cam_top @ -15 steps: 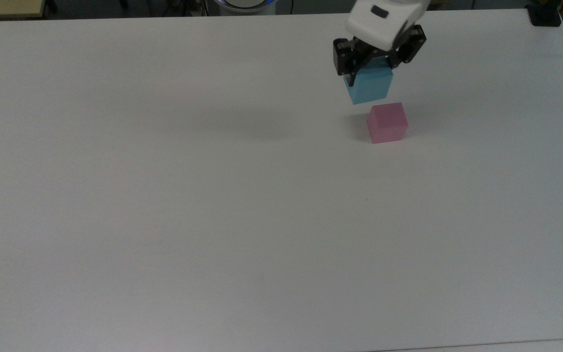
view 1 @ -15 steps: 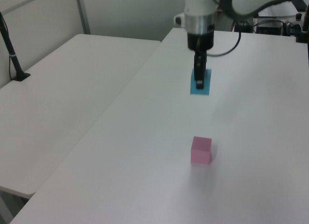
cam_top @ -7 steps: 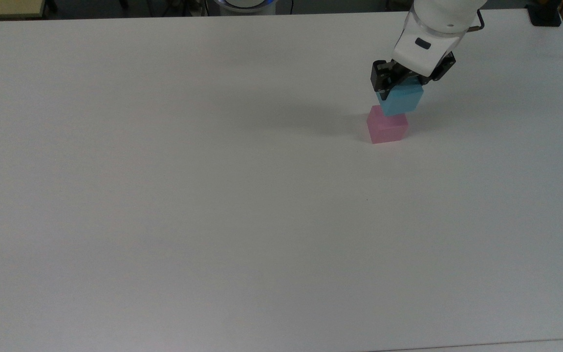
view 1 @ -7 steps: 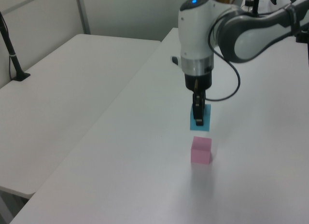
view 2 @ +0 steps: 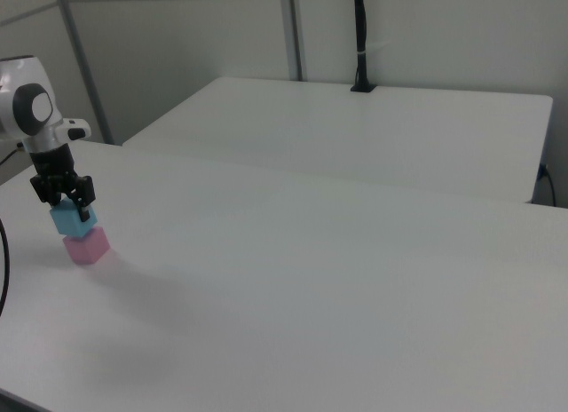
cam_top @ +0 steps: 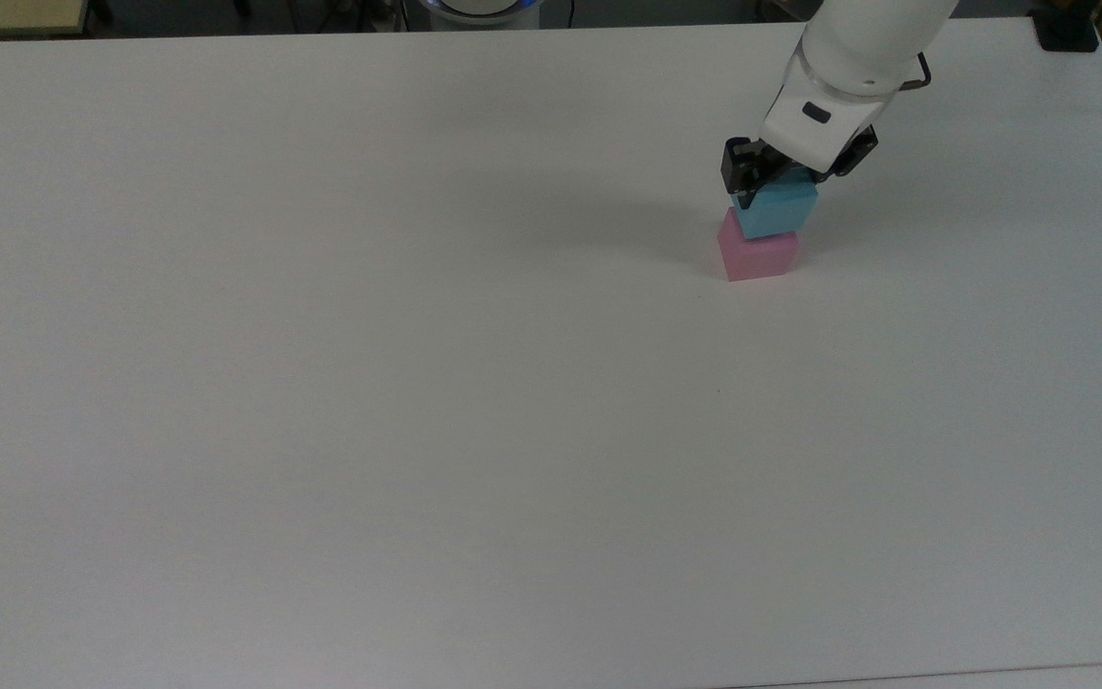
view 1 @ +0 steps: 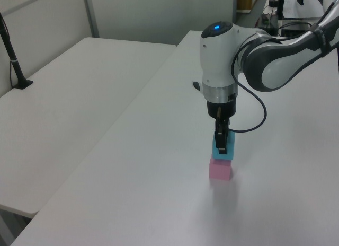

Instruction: Put blue cube on pink cube

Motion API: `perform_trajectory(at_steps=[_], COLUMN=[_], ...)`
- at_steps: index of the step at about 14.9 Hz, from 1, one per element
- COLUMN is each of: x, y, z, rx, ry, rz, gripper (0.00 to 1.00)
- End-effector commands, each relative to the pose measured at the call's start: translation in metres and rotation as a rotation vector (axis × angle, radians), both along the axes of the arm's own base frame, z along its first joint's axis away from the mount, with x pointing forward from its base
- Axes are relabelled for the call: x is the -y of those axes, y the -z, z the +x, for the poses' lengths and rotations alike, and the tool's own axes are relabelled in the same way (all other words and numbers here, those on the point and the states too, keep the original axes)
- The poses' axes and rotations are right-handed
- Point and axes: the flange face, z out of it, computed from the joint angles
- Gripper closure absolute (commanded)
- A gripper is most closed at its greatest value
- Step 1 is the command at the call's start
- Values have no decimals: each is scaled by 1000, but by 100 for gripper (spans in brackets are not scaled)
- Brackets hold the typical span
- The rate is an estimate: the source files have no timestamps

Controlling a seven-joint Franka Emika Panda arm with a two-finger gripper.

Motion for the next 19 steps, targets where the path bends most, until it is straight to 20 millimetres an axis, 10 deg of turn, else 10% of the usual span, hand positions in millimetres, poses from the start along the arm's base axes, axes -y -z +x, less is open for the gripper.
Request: perform_trajectory(at_steps=[1,7,9,15,19], x=[0,-1,1,11,33], y=[16,21,20,-15,-98], z=[-4,-4,-4,-5,-17], rx=[64,60,56,64,63], ry=[35,36,48,68,79], rz=[-26,-30,-34,-33,-39], gripper=[81,53,0,0,0])
